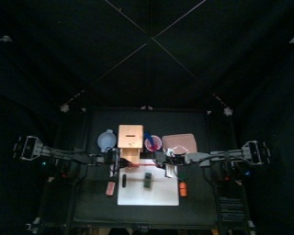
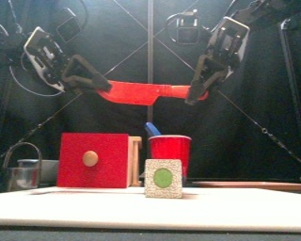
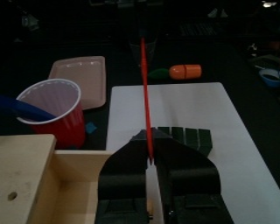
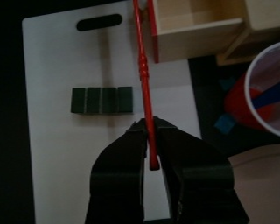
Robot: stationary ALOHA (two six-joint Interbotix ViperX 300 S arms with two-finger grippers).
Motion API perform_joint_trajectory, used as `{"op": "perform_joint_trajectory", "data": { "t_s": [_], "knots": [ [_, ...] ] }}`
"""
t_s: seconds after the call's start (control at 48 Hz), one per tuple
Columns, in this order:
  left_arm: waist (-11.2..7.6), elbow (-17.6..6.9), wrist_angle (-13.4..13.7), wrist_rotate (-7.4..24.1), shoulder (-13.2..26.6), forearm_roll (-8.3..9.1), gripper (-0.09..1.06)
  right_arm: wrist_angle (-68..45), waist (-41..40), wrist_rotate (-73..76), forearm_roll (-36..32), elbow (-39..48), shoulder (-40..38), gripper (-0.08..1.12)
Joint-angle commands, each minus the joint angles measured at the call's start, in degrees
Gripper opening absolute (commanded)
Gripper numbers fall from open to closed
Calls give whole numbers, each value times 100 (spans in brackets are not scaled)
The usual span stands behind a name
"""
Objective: Place sushi on board then cut the sushi with the knife then place the pieces on the plate
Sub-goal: Cut the sushi into 4 pieces
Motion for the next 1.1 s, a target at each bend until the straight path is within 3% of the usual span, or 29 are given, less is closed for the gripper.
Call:
{"op": "perform_joint_trajectory", "data": {
  "t_s": [0.021, 0.104, 0.292, 0.542, 0.729, 1.104],
  "knots": [
    [-202, -88, -35, -9, 88, 0, 37, 70, 9, 9, 492, -97, 123, 48],
    [-352, -123, -35, -9, 246, -9, 37, 70, 18, 9, 633, -88, 193, 45],
    [-492, -325, -44, 9, 659, 0, 37, 88, 114, 9, 686, -35, 167, 32],
    [-501, -738, 44, 158, 1239, 167, 36, 220, 272, 9, 677, 35, 62, 33],
    [-501, -984, 387, 272, 1380, 185, 32, 229, 299, 0, 668, 44, 62, 33],
    [-492, -1037, 853, 281, 1854, 114, 32, 158, 378, -9, 563, 62, 255, 33]
  ]
}}
